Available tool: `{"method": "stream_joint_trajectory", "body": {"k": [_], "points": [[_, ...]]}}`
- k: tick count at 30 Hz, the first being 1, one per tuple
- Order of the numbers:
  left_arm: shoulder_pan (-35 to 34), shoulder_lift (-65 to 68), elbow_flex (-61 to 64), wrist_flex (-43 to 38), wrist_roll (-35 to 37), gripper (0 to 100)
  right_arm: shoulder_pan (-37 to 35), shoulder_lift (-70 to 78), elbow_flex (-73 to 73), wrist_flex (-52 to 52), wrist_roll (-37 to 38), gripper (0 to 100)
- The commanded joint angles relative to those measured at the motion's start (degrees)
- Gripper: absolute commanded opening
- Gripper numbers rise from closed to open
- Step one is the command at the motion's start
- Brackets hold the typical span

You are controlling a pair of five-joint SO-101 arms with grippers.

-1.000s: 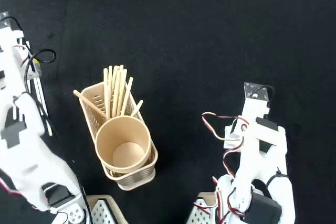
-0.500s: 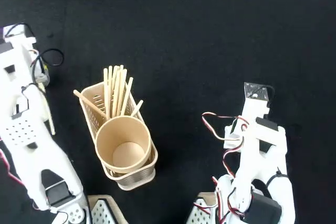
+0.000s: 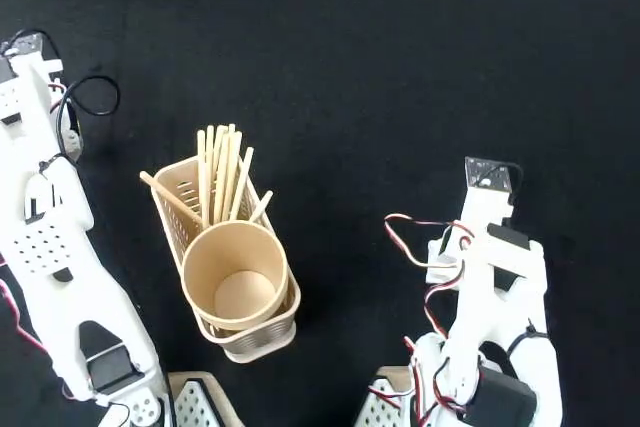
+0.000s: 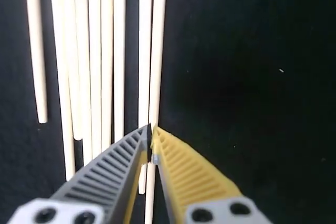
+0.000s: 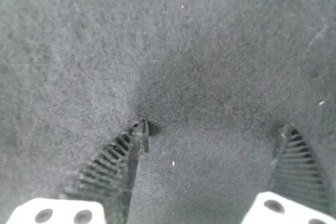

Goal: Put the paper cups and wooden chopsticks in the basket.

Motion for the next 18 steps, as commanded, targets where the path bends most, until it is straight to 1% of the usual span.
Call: {"method": "stream_joint_trajectory", "body": {"k": [1, 6, 15, 18], "points": [[0.13, -1.14, -2.95, 0.26, -0.7, 3, 0.62, -0.75, 0.31, -0.09, 0.35, 38.2], [0.22, -0.88, -2.42, 0.53, -3.43, 3, 0.62, -0.75, 0.31, -0.18, 0.35, 38.2], [0.22, -0.88, -2.42, 0.26, -3.52, 3, 0.62, -0.75, 0.31, -0.35, 0.35, 38.2], [0.22, -0.88, -2.33, 0.35, -6.33, 3, 0.62, -0.75, 0.31, -0.35, 0.35, 38.2]]}}
